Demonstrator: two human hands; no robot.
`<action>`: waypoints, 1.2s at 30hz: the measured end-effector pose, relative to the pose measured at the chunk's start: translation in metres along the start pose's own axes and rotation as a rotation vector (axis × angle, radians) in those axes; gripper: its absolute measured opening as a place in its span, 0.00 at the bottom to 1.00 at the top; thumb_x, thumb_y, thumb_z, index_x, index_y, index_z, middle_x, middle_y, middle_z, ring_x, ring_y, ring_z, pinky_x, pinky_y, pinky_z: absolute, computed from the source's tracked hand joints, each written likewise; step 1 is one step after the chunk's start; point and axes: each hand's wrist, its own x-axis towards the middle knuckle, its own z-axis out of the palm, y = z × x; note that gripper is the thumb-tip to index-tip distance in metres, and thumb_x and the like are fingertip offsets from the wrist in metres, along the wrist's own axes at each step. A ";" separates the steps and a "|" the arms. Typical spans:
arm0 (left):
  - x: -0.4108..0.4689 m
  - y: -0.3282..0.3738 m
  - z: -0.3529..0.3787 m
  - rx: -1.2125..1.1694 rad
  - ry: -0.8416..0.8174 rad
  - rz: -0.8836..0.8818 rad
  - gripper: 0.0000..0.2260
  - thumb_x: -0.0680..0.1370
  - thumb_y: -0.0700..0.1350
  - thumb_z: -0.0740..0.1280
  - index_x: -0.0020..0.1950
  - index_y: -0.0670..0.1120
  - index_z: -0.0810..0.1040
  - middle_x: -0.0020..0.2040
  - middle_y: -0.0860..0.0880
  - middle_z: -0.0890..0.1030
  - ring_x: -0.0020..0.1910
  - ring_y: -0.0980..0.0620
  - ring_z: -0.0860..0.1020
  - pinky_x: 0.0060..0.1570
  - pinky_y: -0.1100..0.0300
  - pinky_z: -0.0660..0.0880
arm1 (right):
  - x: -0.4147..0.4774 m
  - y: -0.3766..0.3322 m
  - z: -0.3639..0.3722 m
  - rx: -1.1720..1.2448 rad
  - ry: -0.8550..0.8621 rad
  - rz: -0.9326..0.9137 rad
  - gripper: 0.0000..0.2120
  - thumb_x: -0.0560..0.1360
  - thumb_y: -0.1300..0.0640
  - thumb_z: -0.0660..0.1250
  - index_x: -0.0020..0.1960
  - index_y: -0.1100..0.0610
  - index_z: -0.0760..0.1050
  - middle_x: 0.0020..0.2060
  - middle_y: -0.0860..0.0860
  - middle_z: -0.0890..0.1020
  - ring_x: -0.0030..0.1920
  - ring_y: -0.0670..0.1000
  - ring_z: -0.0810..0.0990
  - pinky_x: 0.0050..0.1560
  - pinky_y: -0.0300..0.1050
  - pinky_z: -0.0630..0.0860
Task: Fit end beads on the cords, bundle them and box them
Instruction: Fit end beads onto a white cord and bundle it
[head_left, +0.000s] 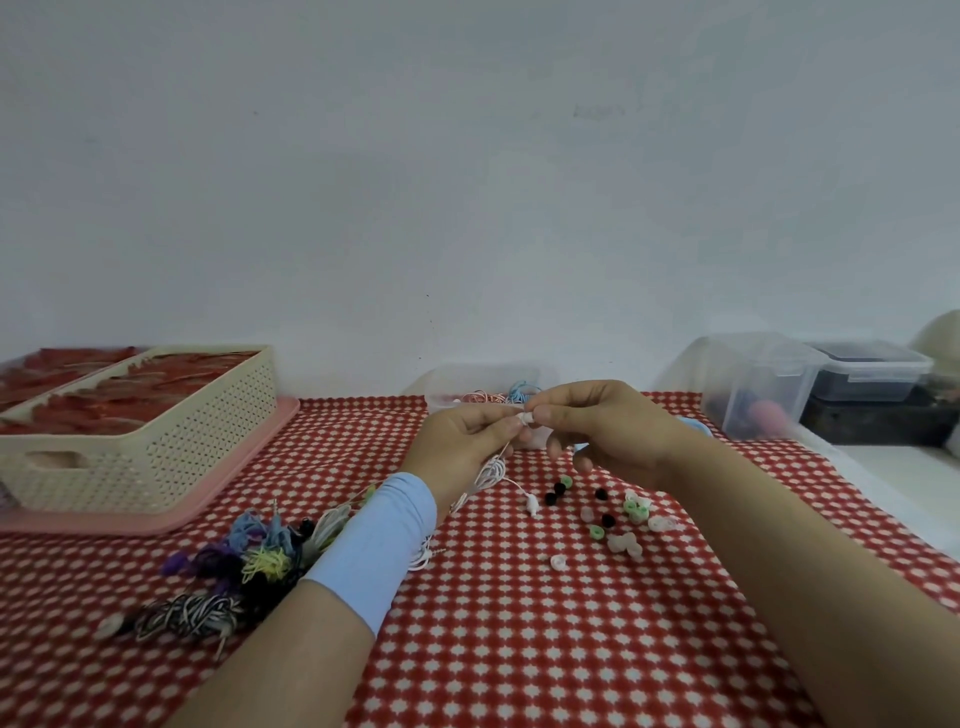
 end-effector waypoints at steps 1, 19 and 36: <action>0.000 0.000 0.000 0.004 -0.003 -0.001 0.05 0.78 0.43 0.69 0.50 0.51 0.84 0.43 0.51 0.87 0.43 0.58 0.83 0.50 0.63 0.77 | 0.000 -0.001 0.000 0.004 -0.003 0.001 0.07 0.79 0.62 0.68 0.48 0.58 0.86 0.41 0.58 0.84 0.34 0.48 0.79 0.28 0.39 0.70; 0.001 -0.011 -0.006 -0.045 -0.053 -0.013 0.06 0.77 0.42 0.70 0.52 0.46 0.85 0.45 0.48 0.87 0.48 0.55 0.84 0.57 0.57 0.76 | 0.003 0.003 0.003 -0.016 0.038 0.063 0.05 0.75 0.60 0.73 0.49 0.58 0.87 0.42 0.57 0.86 0.32 0.50 0.78 0.26 0.40 0.72; 0.003 -0.014 0.000 -0.022 0.006 -0.086 0.05 0.77 0.46 0.71 0.46 0.46 0.86 0.42 0.47 0.86 0.34 0.59 0.79 0.44 0.61 0.74 | 0.000 -0.005 0.004 -0.347 0.135 -0.059 0.04 0.73 0.58 0.77 0.48 0.56 0.87 0.40 0.54 0.87 0.35 0.52 0.84 0.31 0.44 0.80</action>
